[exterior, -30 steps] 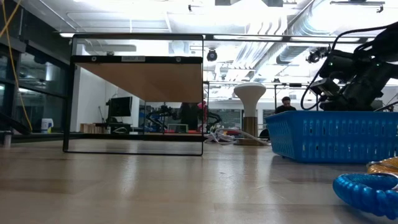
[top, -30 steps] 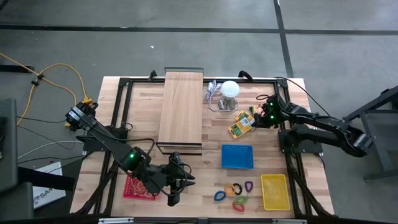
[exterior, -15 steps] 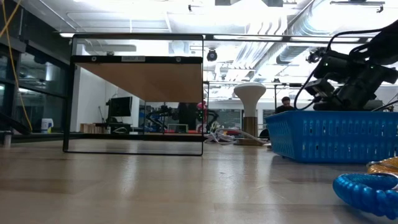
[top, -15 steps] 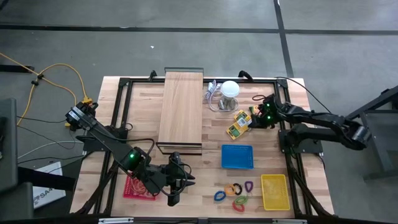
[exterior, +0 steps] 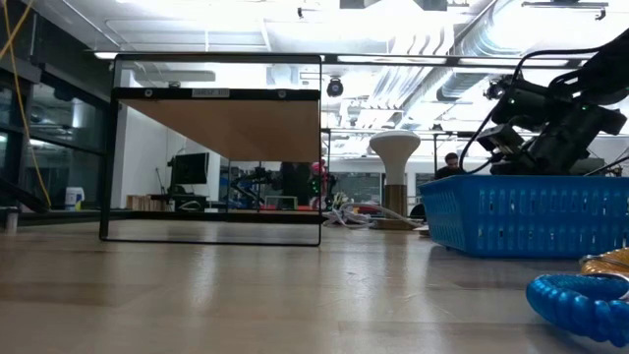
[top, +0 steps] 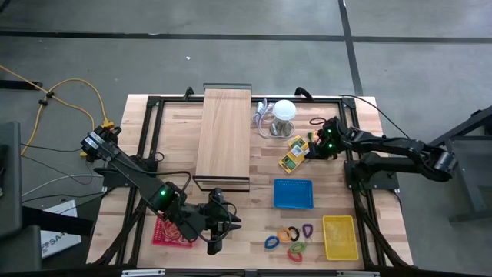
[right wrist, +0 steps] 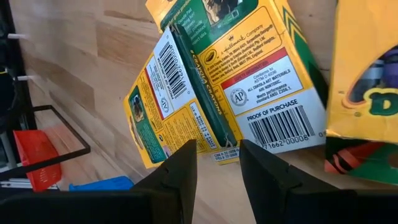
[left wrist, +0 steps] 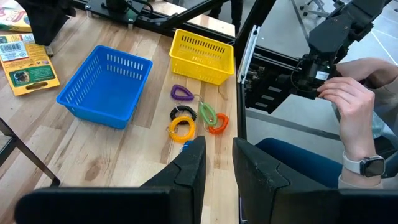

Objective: Pick & Place Office Desk Supplies
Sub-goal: Put the bottom yellow crayon box into the blue bin

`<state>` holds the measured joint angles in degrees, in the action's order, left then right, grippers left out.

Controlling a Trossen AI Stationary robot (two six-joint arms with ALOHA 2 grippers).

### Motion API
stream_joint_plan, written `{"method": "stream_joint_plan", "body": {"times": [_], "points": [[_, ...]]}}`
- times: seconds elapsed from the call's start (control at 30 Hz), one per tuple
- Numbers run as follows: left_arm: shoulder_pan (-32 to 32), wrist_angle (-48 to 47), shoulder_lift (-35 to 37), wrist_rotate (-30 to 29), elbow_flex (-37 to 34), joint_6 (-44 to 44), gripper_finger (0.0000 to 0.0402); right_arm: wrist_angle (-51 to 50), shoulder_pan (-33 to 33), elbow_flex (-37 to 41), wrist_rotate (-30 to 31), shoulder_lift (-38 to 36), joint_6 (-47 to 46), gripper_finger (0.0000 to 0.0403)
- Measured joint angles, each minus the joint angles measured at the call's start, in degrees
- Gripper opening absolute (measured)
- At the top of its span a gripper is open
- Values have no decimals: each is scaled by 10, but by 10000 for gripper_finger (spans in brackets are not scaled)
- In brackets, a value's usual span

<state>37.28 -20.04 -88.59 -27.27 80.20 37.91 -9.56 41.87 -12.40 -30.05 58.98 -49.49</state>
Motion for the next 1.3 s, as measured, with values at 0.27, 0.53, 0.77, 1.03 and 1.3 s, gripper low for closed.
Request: {"method": "stream_joint_plan", "body": {"times": [0.27,0.53,0.77,1.03,1.3], "points": [[0,0,0,0,0,0,77,9,0,0,13,0,-19,111],[0,0,0,0,0,0,77,15,0,0,23,0,-34,111],[0,0,0,0,0,0,77,20,-8,0,30,0,-43,111],[0,0,0,0,0,0,77,49,-29,0,46,3,-60,111],[0,0,0,0,0,0,77,86,-33,-1,50,44,-65,111]]}}
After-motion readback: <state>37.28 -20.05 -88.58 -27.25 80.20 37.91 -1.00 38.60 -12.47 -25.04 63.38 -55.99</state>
